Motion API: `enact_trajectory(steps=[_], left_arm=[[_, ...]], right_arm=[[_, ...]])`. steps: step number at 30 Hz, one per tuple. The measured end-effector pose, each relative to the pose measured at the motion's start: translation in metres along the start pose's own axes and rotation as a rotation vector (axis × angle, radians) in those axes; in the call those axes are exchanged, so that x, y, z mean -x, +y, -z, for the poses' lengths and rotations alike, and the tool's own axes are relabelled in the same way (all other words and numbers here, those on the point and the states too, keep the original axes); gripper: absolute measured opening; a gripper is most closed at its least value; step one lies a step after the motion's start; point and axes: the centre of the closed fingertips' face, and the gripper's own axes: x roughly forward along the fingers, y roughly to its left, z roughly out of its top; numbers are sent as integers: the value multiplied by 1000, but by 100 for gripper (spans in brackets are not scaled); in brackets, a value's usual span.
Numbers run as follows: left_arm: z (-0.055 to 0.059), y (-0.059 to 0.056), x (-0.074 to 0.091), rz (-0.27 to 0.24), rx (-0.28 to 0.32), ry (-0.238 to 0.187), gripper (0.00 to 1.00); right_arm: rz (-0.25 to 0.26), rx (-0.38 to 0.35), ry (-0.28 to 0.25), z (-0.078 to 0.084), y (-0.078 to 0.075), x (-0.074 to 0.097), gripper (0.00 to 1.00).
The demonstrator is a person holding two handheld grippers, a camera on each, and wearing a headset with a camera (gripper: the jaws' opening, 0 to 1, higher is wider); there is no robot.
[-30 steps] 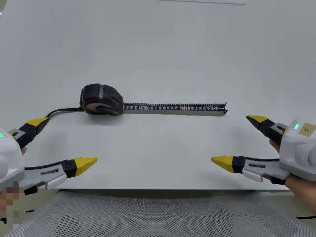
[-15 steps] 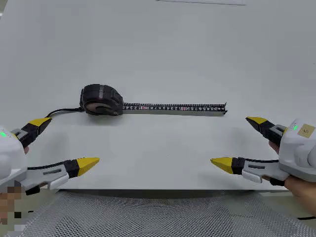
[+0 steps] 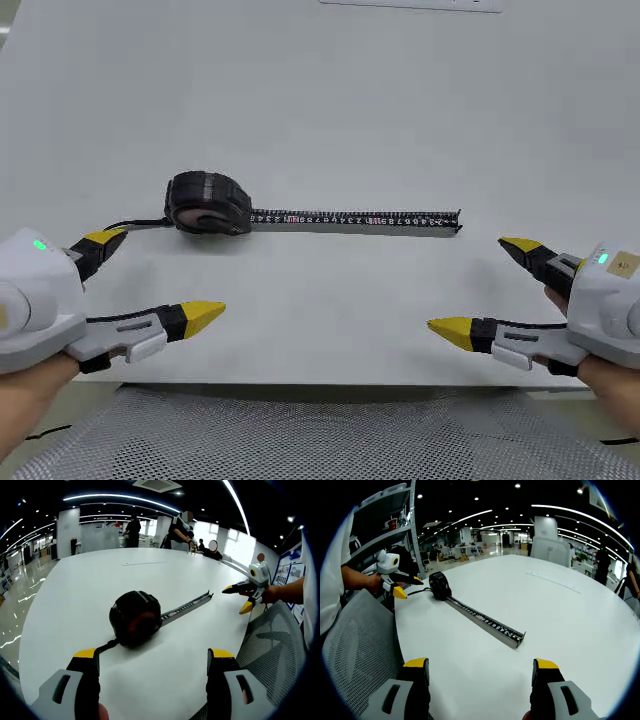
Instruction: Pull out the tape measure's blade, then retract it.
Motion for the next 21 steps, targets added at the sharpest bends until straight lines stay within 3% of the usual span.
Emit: enact_trajectory(steps=[21], left_arm=[[-20, -5, -31, 20, 19, -20, 85]], right_arm=[[3, -3, -2, 0, -2, 2, 83]])
